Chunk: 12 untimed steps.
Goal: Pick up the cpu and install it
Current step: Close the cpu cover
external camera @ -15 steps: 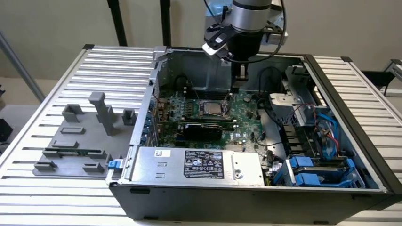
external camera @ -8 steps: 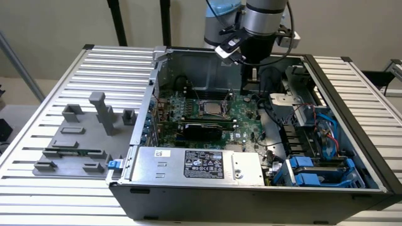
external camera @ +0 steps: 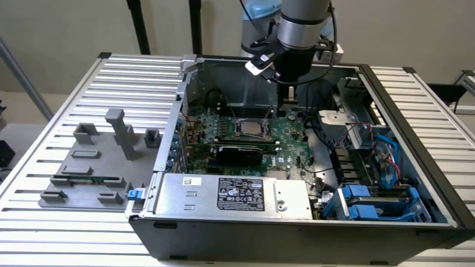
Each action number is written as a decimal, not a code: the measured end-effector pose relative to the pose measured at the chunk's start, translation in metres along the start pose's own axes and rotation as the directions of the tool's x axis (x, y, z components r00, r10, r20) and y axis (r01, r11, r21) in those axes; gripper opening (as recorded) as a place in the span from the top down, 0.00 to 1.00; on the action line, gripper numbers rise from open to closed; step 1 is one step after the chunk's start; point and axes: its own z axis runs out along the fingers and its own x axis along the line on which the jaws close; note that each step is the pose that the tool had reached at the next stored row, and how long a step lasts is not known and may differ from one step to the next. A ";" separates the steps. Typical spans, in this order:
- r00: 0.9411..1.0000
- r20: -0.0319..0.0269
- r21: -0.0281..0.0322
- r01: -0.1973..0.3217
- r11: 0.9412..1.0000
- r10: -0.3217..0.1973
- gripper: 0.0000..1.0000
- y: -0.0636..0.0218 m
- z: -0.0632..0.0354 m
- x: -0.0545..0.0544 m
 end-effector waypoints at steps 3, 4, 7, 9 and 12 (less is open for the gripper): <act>1.000 -0.003 0.000 0.000 1.000 0.000 0.89 -0.0134 0.0032 0.001; 1.000 -0.005 0.000 0.000 1.000 0.000 0.89 -0.0170 0.0033 0.001; 1.000 -0.012 0.006 0.000 1.000 0.000 0.89 -0.0260 0.0036 0.001; 1.000 -0.015 0.010 0.000 1.000 0.000 0.89 -0.0323 0.0040 0.001; 1.000 -0.016 0.014 0.001 1.000 -0.001 0.89 -0.0438 0.0055 0.001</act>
